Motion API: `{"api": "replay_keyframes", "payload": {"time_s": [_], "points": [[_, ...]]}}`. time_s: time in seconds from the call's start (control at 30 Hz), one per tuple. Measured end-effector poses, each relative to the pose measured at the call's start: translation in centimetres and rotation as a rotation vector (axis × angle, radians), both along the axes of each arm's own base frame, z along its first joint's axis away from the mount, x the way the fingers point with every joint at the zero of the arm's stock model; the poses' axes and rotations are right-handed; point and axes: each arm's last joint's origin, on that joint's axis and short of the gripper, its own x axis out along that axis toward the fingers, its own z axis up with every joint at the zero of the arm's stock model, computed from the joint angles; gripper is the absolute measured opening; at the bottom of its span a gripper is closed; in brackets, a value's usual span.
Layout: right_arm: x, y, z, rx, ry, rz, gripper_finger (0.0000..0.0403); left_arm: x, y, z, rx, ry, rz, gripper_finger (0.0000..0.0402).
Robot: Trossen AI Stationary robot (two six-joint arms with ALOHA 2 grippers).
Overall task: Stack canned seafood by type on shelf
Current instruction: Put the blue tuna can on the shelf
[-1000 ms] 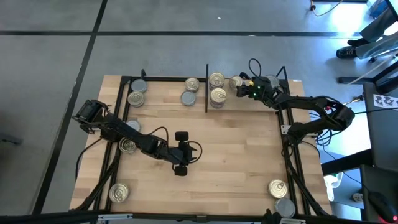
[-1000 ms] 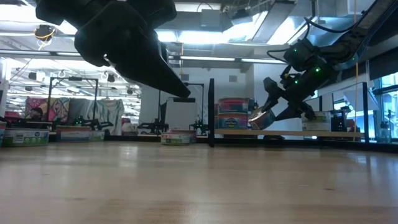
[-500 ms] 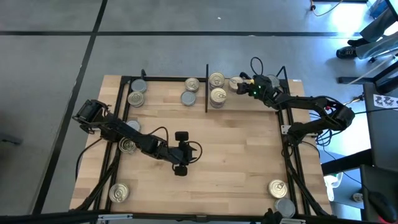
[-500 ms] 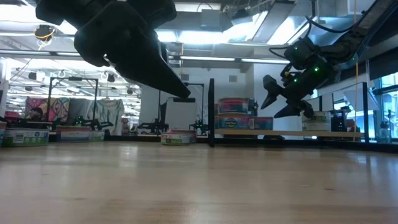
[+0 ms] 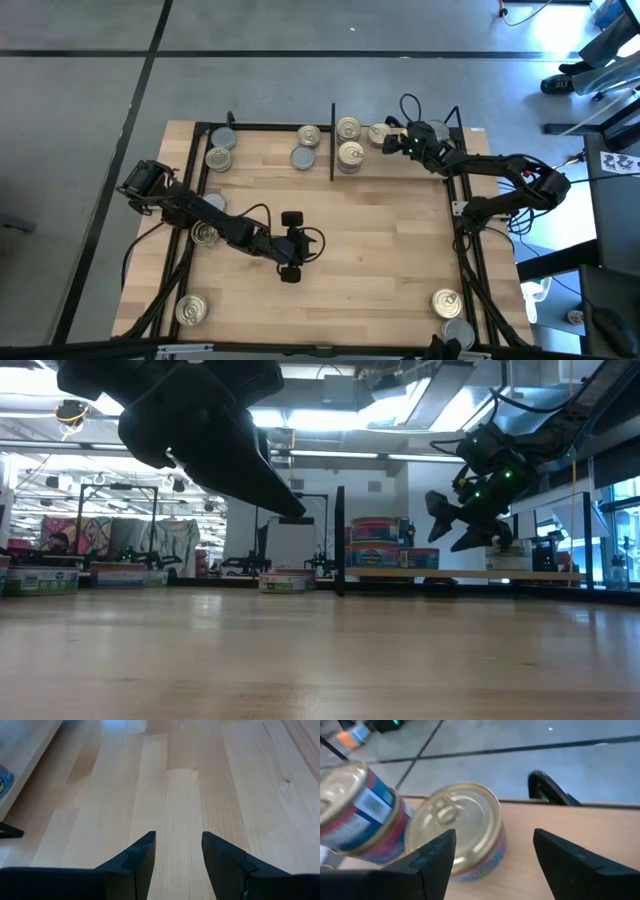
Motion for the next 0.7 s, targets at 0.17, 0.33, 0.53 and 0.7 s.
{"api": "replay_keyframes", "payload": {"time_s": [0.17,0.33,0.53,0.7], "points": [[0.5,-0.3,0.3,-0.028,-0.078,0.017,0.0268,0.0,0.0,0.0,0.0,0.0,0.0,0.0157],[0.8,-0.6,-1.3,0.05,-0.075,-0.015,0.0268,0.0,0.0,0.0,0.0,0.0,0.0,0.0157],[1.2,-0.9,-1.8,0.056,-0.108,0.022,0.0268,0.0,0.0,0.0,0.0,0.0,0.0,0.0157],[1.4,-0.9,-1.7,0.055,-0.134,0.056,0.0268,0.0,0.0,0.0,0.001,0.002,0.0,0.0157]]}}
